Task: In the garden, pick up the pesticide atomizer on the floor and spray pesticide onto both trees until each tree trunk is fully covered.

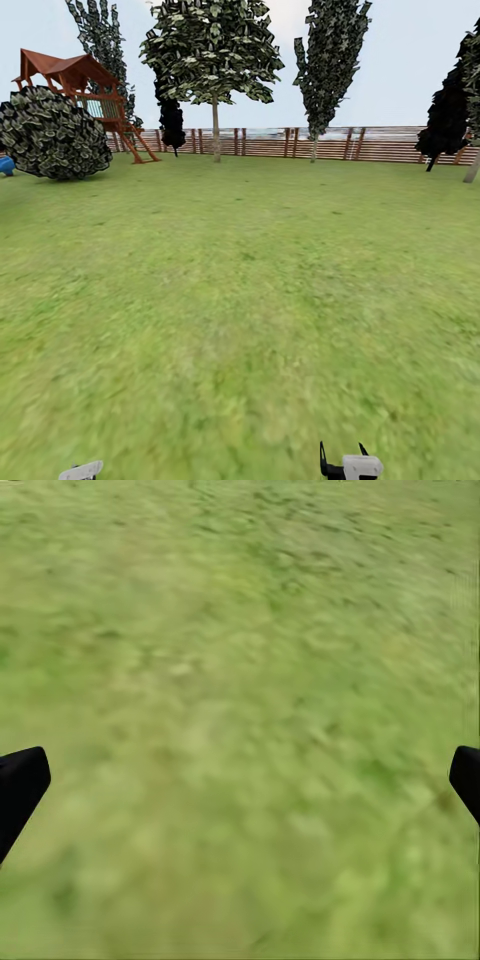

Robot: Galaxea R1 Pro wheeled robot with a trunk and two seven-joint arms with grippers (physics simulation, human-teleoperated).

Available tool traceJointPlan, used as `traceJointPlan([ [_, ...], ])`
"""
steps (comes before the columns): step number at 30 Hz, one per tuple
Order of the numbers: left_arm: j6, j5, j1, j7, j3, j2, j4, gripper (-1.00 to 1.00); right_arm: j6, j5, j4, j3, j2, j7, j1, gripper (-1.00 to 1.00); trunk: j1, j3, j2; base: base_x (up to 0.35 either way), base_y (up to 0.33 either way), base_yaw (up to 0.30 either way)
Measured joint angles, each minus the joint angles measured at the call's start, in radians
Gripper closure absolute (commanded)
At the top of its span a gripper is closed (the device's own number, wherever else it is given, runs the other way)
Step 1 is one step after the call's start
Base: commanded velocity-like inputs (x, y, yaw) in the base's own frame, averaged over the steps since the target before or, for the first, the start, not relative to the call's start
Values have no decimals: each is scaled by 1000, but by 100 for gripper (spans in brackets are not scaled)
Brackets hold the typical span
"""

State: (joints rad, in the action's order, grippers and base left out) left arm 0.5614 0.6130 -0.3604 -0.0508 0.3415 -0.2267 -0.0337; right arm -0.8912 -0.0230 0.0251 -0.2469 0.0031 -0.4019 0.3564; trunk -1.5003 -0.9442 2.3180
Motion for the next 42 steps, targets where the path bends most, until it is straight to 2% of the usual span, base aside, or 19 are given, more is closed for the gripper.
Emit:
traceJointPlan([
  [42, -1, 0, 0, 0, -1, -4, 0, 100, 0, 0, 0, 0, 0, 0, -1, -100, 0, 0, 0, 339, 0, 0],
])
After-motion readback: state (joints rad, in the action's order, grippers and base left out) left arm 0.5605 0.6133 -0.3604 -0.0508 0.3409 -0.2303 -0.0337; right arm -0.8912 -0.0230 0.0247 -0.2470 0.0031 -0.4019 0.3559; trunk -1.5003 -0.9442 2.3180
